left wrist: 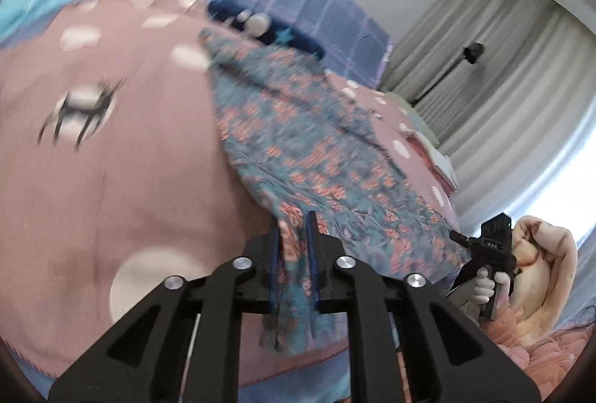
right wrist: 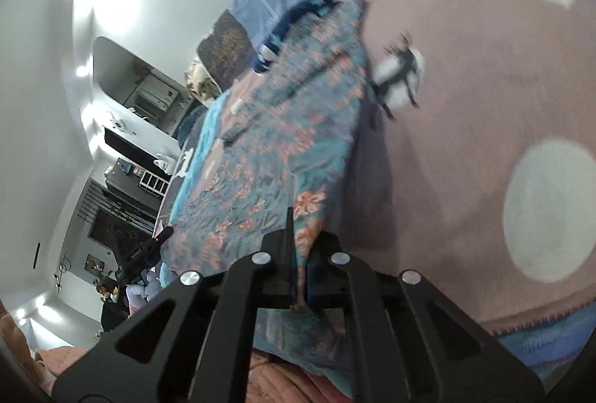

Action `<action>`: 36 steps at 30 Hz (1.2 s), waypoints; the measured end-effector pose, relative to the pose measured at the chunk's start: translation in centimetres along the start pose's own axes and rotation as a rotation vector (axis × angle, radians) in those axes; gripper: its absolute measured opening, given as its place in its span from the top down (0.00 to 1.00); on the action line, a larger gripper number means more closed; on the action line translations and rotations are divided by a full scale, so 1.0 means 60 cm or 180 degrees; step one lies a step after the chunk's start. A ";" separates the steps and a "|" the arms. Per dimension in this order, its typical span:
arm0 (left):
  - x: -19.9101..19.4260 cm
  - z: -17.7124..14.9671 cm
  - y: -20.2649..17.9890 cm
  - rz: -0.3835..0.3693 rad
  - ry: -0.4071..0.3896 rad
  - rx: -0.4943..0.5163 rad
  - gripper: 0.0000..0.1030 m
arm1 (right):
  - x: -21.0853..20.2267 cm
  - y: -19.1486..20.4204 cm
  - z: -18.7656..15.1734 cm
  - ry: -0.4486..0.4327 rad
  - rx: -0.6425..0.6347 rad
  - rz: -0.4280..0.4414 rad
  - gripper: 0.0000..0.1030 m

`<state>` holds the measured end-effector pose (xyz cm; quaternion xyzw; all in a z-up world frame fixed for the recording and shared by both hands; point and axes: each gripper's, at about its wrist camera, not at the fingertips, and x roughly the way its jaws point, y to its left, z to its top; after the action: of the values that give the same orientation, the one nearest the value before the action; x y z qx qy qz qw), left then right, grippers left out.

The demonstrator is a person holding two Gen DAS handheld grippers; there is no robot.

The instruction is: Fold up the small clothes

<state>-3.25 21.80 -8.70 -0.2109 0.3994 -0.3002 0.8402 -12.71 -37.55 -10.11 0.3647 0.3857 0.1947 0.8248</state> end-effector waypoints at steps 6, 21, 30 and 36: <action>0.029 -0.031 0.039 0.0148 0.0216 -0.0158 0.69 | 0.027 -0.044 -0.022 0.0190 0.0233 -0.0139 0.90; 0.023 0.014 -0.074 0.0052 -0.0121 0.0593 0.98 | 0.003 0.016 0.007 -0.0089 -0.0032 0.0099 0.98; -0.143 0.043 -0.179 -0.0347 -0.0854 0.0847 0.98 | -0.153 0.155 0.025 -0.0934 -0.0661 0.0507 0.98; -0.119 0.023 -0.174 -0.0406 -0.0704 0.0582 0.97 | -0.159 0.143 0.008 -0.0951 -0.0675 0.0201 0.96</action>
<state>-9.23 19.14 2.16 -0.1902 0.2612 -0.3630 0.8740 -18.65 -37.90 1.27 0.3125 0.2246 0.2037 0.9003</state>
